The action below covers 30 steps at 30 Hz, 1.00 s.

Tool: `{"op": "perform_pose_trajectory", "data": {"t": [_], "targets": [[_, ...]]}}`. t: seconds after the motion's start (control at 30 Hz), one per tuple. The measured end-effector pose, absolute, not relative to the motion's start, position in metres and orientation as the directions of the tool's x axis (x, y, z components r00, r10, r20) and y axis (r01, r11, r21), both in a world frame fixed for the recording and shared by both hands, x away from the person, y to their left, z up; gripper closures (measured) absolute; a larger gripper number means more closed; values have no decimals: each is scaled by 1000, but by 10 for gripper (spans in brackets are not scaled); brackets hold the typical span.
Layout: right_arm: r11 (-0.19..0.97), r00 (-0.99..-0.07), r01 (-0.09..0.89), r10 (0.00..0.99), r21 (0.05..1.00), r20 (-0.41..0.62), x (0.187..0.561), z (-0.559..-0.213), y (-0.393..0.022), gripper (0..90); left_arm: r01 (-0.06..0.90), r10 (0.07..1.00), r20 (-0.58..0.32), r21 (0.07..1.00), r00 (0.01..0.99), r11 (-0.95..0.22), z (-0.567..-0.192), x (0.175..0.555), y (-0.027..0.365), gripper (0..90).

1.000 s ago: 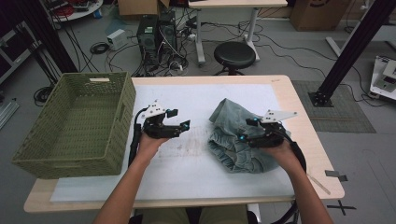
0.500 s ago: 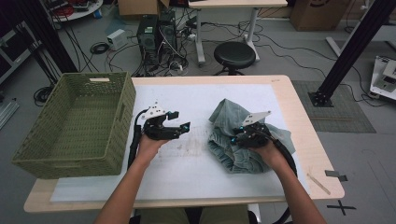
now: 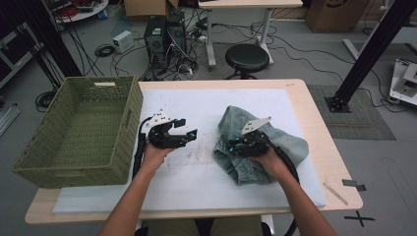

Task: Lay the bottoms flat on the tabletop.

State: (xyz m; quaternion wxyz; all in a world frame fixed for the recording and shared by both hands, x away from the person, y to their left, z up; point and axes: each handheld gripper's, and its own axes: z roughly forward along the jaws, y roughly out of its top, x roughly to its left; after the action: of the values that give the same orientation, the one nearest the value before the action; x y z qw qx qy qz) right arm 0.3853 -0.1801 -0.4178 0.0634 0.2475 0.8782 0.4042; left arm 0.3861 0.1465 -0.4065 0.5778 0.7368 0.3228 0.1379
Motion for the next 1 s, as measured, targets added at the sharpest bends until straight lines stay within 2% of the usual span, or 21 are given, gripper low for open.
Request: {"op": "perform_pose_trajectory", "data": {"t": [0.13,0.23,0.3,0.37,0.47,0.73,0.93,1.0], "targets": [[550,-894,353,437,757,99,386,-420,-161,735,315,641,-172,942,748,-115,-406,385,152,292],[560,-886,345,459,753,65,388,-420,-155,724,317,639,-172,941,750,-118,-405,384,154,294],[538,-868,353,494,765,53,388,-416,-161,640,322,629,-181,939,756,-117,-406,384,153,304],[489,-841,362,538,794,52,387,-410,-171,490,331,604,-189,935,774,-130,-407,384,150,328],[395,-801,363,595,844,66,387,-396,-192,446,352,567,-203,921,799,-167,-412,384,141,334],[326,-674,352,739,877,-3,386,-371,-240,496,388,519,-206,882,829,-269,-425,384,110,316],[300,-642,365,767,881,5,384,-373,-254,494,408,489,-193,828,851,-384,-435,387,85,313],[301,-644,368,765,880,8,384,-374,-255,488,419,490,-190,809,851,-413,-439,388,77,340]]}}
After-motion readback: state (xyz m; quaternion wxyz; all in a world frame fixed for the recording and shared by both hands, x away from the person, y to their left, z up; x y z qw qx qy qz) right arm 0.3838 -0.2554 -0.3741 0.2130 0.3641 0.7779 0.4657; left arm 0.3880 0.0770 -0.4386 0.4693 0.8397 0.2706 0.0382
